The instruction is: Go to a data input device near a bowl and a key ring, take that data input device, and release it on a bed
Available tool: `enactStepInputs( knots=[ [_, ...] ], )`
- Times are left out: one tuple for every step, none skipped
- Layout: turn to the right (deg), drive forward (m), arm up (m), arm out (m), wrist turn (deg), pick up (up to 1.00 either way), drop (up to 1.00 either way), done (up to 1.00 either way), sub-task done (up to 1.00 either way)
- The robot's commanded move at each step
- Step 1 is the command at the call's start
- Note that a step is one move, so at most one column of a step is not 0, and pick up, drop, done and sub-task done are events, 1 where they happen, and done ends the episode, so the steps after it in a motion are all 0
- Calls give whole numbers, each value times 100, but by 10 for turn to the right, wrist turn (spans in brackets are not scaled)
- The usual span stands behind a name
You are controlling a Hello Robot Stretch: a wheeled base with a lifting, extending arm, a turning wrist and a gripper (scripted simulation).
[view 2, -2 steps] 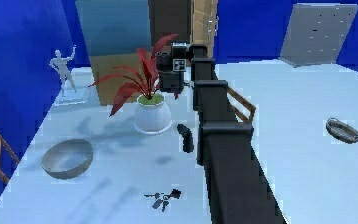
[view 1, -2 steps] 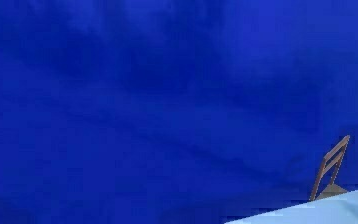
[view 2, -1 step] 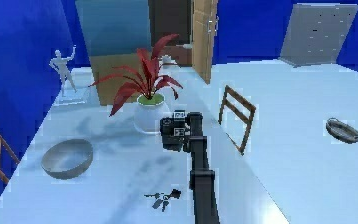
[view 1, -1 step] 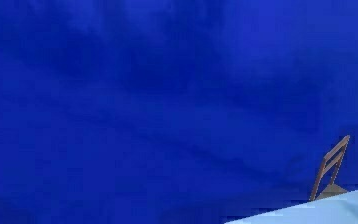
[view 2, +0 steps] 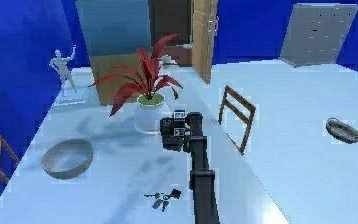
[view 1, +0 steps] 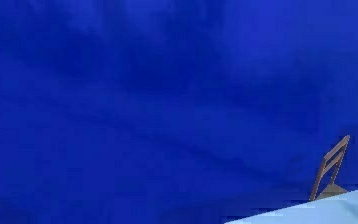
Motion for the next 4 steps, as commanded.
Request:
enactStepInputs(
  knots=[
    [0,0,10,0,0,0,0,0,0],
    [0,0,10,0,0,0,0,0,0],
    [0,0,0,0,-450,0,0,0,0],
    [0,0,0,0,-450,0,0,0,0]
  ],
)
